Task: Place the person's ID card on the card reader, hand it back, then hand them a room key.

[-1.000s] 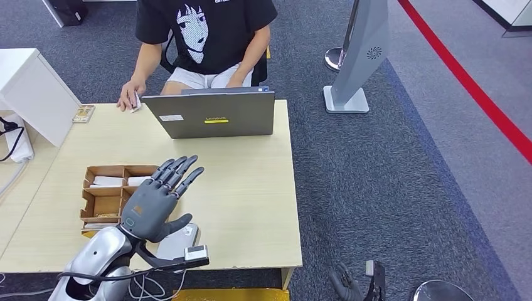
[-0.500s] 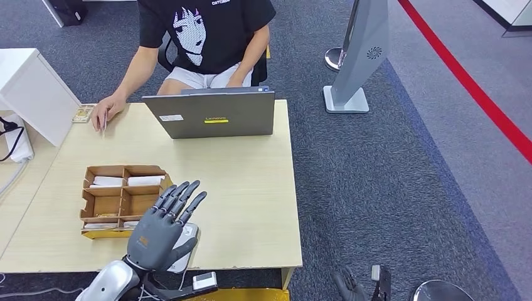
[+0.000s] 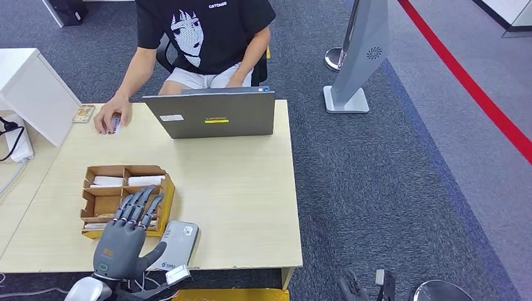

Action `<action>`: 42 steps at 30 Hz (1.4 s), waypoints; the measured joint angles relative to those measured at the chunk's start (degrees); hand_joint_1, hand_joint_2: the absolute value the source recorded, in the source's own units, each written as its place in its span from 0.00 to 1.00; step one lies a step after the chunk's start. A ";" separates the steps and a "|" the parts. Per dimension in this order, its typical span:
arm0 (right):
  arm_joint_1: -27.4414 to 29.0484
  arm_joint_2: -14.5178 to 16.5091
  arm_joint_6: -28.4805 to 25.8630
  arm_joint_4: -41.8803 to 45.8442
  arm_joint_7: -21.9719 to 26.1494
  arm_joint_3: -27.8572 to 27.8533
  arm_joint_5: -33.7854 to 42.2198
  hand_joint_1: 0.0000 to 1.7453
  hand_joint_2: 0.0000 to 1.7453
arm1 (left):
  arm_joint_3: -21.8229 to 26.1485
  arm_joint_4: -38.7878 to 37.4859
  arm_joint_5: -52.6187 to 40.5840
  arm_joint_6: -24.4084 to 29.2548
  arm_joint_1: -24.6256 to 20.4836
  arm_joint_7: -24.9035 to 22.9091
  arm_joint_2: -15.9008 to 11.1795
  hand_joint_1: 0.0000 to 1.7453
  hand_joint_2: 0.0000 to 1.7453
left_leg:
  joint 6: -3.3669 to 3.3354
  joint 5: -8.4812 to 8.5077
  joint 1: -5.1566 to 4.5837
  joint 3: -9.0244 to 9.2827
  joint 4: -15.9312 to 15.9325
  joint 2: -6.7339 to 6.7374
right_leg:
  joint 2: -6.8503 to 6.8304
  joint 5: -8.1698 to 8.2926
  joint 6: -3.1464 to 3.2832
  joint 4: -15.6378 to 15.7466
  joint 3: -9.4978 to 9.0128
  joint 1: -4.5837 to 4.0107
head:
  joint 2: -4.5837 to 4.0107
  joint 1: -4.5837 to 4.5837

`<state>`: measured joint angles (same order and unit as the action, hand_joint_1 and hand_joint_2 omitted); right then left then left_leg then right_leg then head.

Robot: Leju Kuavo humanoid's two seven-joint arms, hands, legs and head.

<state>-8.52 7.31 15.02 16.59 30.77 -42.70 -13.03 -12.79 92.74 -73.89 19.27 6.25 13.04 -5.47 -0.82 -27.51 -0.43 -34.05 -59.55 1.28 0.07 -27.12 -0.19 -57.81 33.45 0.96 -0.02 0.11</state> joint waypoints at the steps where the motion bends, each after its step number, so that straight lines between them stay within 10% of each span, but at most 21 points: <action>1: 0.01 -0.01 0.00 0.02 0.00 -0.09 0.00 0.00 1.00 | 0.29 0.00 0.01 0.01 0.14 0.01 0.09 0.00 1.00 | 0.00 0.00 0.00 0.00 0.00 0.00 | 0.00 0.00 0.00 0.00 0.00 0.00 | 0.00 0.00; 24: -0.13 0.02 0.07 0.11 -0.55 -0.66 -2.67 0.00 1.00 | 15.58 -5.30 0.01 0.97 -1.47 2.21 3.20 0.00 1.00 | 0.00 0.01 0.01 0.01 0.00 -0.01 | -0.01 0.00 0.00 0.00 -0.01 0.00 | 0.00 -0.01; 42: -1.08 0.02 -0.01 0.10 -1.49 -0.64 -3.61 0.00 1.00 | 15.62 -14.58 -4.03 -5.13 -7.30 0.83 -1.29 0.00 1.00 | 0.01 0.03 0.01 0.01 -0.01 -0.02 | -0.01 0.01 0.01 0.00 0.00 -0.01 | 0.00 -0.01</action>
<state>-9.60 7.32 15.01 16.69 29.29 -43.35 -16.64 2.83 78.17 -77.92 14.14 -1.05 13.87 -6.76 -0.81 -27.48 -0.42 -34.04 -59.56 1.26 0.06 -27.11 -0.18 -57.82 33.45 0.95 -0.02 0.11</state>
